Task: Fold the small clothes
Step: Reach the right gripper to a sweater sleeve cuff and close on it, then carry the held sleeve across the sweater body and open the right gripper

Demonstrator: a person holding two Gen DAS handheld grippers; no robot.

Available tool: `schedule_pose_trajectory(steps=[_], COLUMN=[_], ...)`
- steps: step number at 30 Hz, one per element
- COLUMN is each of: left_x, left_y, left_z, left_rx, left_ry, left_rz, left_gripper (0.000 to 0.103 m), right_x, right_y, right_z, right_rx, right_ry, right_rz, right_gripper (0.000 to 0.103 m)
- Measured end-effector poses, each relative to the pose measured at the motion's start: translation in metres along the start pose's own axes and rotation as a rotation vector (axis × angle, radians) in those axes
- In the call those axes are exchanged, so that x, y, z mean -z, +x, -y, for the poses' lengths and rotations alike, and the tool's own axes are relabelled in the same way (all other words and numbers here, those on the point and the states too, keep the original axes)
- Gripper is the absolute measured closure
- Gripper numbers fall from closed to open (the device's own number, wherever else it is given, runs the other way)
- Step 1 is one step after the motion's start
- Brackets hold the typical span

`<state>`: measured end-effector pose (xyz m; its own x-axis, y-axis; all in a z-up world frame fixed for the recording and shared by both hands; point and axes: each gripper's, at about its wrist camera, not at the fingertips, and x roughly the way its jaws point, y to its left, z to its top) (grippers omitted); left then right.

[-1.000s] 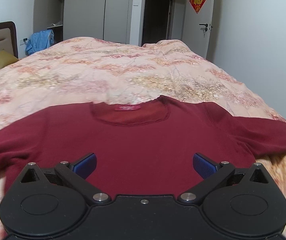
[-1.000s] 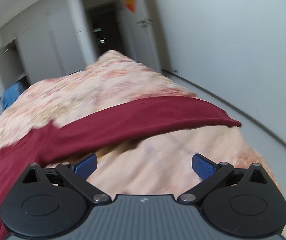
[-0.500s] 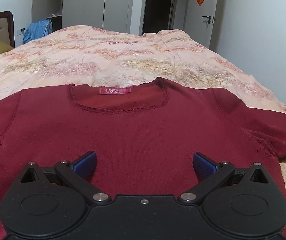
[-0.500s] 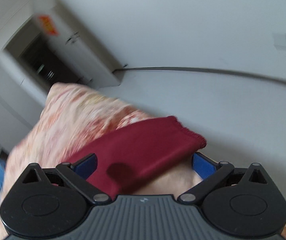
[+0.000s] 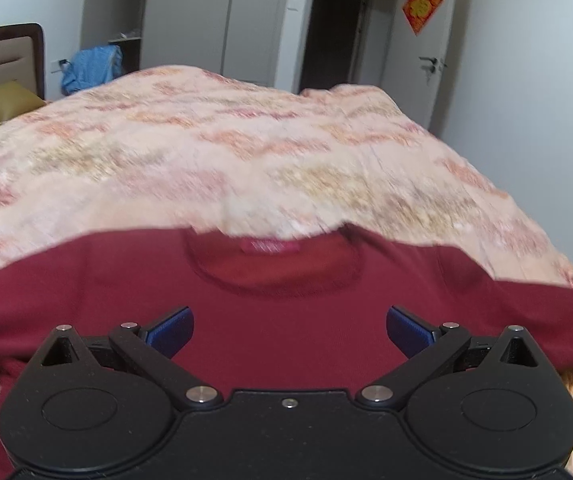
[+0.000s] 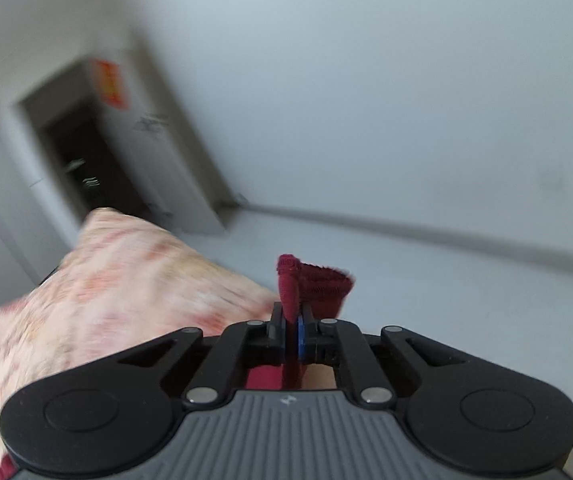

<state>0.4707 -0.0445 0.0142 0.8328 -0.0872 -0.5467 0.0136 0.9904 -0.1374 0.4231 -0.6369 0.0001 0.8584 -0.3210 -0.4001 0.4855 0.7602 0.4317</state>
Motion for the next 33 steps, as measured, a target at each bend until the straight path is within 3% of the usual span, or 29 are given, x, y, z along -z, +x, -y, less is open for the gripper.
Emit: schedule_pose_trajectory(steps=[5, 12, 16, 21, 25, 28, 29, 31, 32, 33], left_x=[-0.018, -0.029, -0.028, -0.018, -0.006, 0.001, 0.003, 0.006, 0.007, 0.008], left_y=[-0.015, -0.037, -0.047, -0.053, -0.053, -0.045, -0.041, -0.034, -0.030, -0.026], left_z=[-0.028, -0.082, -0.119, -0.160, -0.175, -0.170, -0.166, -0.155, -0.148, -0.139], left_rx=[-0.008, -0.066, -0.112, -0.171, -0.195, -0.173, -0.157, -0.115, -0.091, -0.064], left_ry=[-0.068, -0.165, -0.235, -0.285, -0.290, -0.293, -0.292, -0.284, -0.273, -0.258], left_rz=[0.035, 0.098, 0.122, 0.118, 0.107, 0.097, 0.094, 0.091, 0.088, 0.084], left_gripper=[0.001, 0.001, 0.001, 0.001, 0.001, 0.001, 0.001, 0.001, 0.001, 0.001], right_x=[-0.002, 0.041, 0.094, 0.181, 0.248, 0.274, 0.277, 0.265, 0.254, 0.245], right_y=[-0.040, -0.096, -0.117, -0.128, -0.136, -0.143, -0.145, -0.148, -0.152, -0.153], right_z=[-0.100, -0.249, -0.322, -0.386, -0.404, -0.395, -0.384, -0.369, -0.355, -0.345], right_rx=[-0.188, -0.565, -0.736, -0.817, -0.827, -0.829, -0.839, -0.853, -0.860, -0.864], right_ry=[-0.279, -0.511, -0.580, -0.700, -0.835, -0.901, -0.899, -0.875, -0.855, -0.836], right_rz=[0.111, 0.132, 0.060, -0.091, -0.242, -0.324, -0.341, -0.362, -0.363, -0.356], right_gripper=[0.097, 0.097, 0.097, 0.097, 0.097, 0.094, 0.089, 0.061, 0.040, 0.029])
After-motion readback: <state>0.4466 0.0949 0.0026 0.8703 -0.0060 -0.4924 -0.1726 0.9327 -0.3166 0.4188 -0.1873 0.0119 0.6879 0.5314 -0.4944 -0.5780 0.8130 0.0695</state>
